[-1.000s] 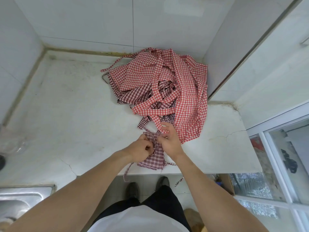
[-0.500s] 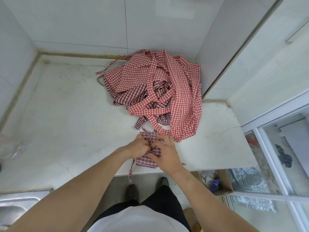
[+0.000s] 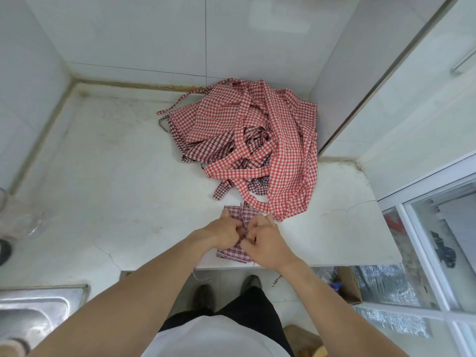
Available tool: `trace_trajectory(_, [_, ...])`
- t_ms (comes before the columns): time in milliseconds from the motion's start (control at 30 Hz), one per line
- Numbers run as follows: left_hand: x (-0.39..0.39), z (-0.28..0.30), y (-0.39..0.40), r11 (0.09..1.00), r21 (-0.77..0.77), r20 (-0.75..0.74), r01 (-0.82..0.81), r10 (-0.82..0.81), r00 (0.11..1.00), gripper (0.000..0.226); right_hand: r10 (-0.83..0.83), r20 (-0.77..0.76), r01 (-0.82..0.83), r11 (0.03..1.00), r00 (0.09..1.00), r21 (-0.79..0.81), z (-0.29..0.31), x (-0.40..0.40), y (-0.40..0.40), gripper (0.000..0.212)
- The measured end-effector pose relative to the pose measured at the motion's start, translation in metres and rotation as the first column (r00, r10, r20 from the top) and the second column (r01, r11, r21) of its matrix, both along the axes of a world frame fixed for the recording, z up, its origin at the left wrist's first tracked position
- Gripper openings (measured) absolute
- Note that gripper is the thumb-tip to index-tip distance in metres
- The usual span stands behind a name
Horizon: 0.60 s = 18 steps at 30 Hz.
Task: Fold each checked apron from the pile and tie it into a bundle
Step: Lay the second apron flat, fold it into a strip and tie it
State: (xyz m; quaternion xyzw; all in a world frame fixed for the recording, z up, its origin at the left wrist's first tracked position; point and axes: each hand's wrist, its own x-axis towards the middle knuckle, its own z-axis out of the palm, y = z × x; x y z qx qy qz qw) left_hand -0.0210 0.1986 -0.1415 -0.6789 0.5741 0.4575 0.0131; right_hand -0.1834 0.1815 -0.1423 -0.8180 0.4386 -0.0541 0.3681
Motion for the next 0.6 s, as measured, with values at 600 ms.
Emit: trace_trajectory(600, [0.019,-0.016,0.013,0.950,-0.312,0.020,0.025,-0.019,1.000,0.045,-0.163,-0.115,0.169,0.984,0.980,0.053,0.012,-0.044,-0.043,0.032])
